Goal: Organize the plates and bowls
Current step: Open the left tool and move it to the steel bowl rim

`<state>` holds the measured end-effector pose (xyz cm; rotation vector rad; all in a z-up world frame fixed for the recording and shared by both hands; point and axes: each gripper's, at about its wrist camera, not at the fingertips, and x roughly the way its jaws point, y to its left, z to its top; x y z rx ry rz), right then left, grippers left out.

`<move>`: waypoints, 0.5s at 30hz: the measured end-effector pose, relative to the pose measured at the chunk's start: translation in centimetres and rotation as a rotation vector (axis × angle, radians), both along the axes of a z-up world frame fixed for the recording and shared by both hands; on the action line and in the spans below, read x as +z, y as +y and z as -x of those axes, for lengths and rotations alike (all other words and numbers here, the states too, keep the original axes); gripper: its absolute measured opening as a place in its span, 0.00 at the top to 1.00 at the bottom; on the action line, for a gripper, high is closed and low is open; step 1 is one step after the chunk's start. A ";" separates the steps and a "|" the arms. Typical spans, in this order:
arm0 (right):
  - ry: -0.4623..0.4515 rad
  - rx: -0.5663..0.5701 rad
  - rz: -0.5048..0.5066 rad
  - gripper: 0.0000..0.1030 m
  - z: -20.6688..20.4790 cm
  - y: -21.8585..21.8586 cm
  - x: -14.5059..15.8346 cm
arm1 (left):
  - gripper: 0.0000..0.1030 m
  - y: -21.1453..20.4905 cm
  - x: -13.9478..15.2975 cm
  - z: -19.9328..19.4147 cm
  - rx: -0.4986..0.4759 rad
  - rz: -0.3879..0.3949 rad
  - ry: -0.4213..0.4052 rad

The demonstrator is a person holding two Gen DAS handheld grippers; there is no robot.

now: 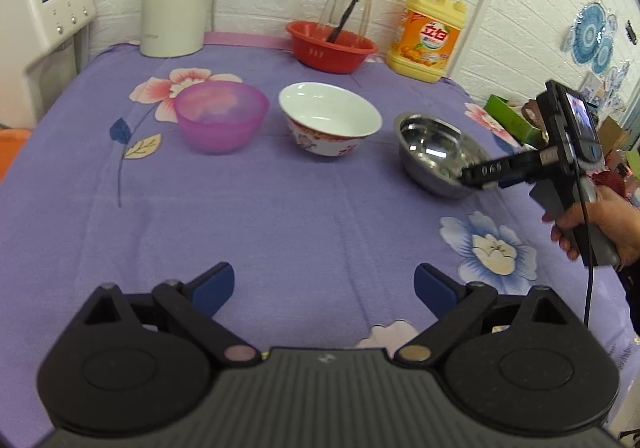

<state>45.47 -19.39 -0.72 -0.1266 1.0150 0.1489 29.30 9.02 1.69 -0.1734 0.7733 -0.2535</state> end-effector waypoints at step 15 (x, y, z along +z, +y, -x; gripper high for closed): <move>-0.227 -0.020 -0.134 0.00 8.5 -3.1 0.5 | 0.07 -9.2 -0.8 -8.9 -0.074 0.112 0.117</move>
